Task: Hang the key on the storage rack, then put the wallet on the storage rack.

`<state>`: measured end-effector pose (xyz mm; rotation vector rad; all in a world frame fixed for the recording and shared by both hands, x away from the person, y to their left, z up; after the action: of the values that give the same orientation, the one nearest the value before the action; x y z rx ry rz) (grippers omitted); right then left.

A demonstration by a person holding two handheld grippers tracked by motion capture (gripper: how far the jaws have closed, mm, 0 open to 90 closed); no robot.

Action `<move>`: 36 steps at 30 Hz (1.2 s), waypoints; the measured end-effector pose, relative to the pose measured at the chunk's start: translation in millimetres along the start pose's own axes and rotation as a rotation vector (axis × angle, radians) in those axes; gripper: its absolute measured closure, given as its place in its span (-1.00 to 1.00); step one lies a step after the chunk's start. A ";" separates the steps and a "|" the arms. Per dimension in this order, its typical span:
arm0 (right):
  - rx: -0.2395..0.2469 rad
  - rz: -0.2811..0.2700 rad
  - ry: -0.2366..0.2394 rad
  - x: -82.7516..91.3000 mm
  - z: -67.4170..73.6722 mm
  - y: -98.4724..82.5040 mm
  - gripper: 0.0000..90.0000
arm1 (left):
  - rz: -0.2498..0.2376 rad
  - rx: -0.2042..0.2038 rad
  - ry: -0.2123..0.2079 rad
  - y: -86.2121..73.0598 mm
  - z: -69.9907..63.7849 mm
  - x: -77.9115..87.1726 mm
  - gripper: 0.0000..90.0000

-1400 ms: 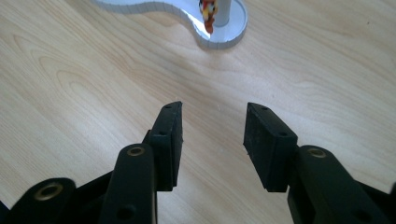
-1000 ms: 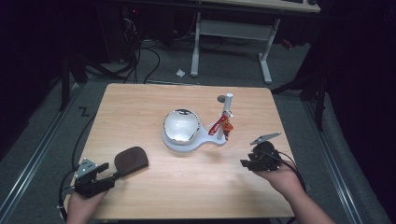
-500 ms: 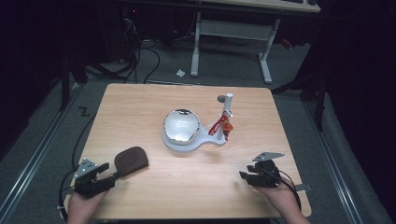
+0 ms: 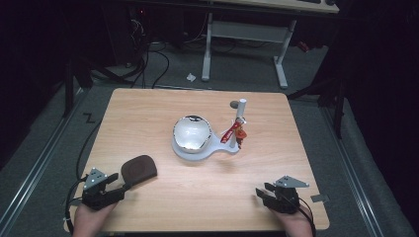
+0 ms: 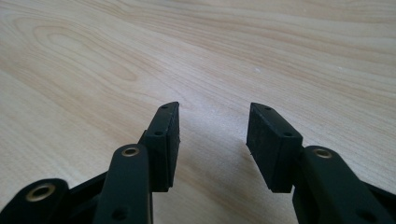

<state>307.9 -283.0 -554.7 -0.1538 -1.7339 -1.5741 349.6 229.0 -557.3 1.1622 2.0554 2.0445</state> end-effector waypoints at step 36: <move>0.062 0.031 0.030 -2.6 4.7 -8.6 0.17 | -0.020 0.238 0.017 15.6 39.7 -20.4 0.51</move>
<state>302.8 -279.7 -562.9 -0.1250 -1.7475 -1.4913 391.6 250.6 -559.1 1.1509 2.3599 1.8463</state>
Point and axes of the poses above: each handheld gripper's, and its own axes: x roughly backward along the jaws, y roughly out of its top, z roughly to its left, the point moved 5 cm from there along -x, roughly forward along the jaws, and after that the axes turned 6 degrees about -z, right-handed, at the moved point
